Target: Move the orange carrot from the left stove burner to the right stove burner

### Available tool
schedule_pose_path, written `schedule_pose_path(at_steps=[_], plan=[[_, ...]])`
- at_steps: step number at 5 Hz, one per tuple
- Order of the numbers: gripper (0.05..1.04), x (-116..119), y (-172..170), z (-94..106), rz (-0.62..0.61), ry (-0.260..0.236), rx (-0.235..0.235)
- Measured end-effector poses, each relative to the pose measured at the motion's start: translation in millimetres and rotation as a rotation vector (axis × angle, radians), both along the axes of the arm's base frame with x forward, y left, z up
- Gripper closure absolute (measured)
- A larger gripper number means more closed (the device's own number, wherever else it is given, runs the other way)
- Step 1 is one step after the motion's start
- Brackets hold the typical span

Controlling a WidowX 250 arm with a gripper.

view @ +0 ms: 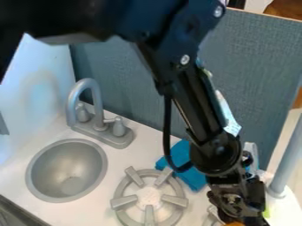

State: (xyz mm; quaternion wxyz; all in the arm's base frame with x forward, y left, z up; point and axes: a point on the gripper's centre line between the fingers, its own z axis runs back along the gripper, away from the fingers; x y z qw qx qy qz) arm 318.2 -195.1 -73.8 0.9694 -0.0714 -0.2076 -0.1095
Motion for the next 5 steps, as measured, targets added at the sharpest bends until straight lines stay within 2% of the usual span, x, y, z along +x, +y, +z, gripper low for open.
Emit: schedule_pose_path(at_steps=[1, 2, 3, 4, 5], plan=[[0.209, -5.6, 1.8, -3.0, 0.001, 0.036, 0.015], [0.073, -22.8, 9.3, -8.1, -0.008, 0.078, 0.013], [0.076, -25.4, 14.1, 39.7, -0.034, 0.041, -0.076], [0.078, -26.1, 37.8, 92.5, -0.024, 0.058, -0.062], [0.078, -43.5, 80.9, 141.5, 0.027, 0.126, 0.182]])
